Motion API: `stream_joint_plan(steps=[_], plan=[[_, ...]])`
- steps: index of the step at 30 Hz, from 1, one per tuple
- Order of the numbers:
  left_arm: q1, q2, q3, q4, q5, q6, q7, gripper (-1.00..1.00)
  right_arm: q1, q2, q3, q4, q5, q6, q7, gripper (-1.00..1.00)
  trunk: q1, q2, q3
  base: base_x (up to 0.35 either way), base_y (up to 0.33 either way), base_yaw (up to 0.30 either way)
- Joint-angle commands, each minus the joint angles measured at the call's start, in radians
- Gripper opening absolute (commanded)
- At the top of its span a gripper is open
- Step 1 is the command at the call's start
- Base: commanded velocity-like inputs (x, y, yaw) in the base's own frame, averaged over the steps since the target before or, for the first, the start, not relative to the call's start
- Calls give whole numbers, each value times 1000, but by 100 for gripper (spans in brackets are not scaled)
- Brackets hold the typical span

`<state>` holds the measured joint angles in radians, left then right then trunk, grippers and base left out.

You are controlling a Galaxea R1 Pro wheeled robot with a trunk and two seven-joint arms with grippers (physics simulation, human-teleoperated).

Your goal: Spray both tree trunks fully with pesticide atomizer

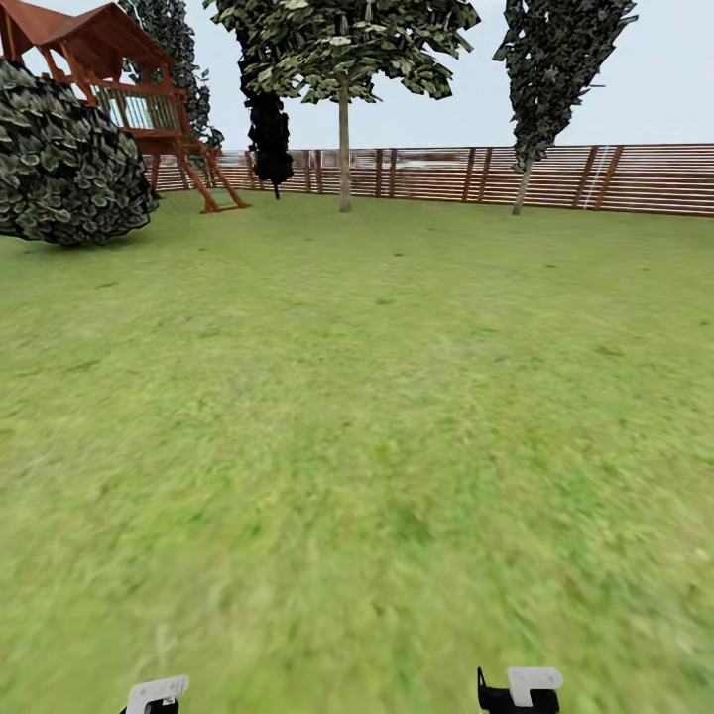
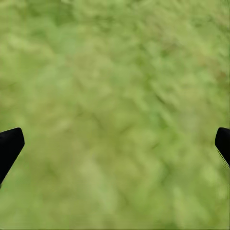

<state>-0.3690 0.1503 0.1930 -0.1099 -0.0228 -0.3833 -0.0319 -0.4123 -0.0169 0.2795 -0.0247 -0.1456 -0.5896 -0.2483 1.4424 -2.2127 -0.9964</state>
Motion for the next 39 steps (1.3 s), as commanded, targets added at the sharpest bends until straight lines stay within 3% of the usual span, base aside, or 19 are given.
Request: stream_joint_plan(steps=[1,39], plan=[[-1,0,6,1,-2,-3,-3,-100,0,0,9,0,-9,-2,-2,100,0,0,-1,339,0,0],[-1,-3,5,1,-3,-3,-4,-100,0,0,9,0,-9,-2,-2,100,0,0,-1,339,0,0]])
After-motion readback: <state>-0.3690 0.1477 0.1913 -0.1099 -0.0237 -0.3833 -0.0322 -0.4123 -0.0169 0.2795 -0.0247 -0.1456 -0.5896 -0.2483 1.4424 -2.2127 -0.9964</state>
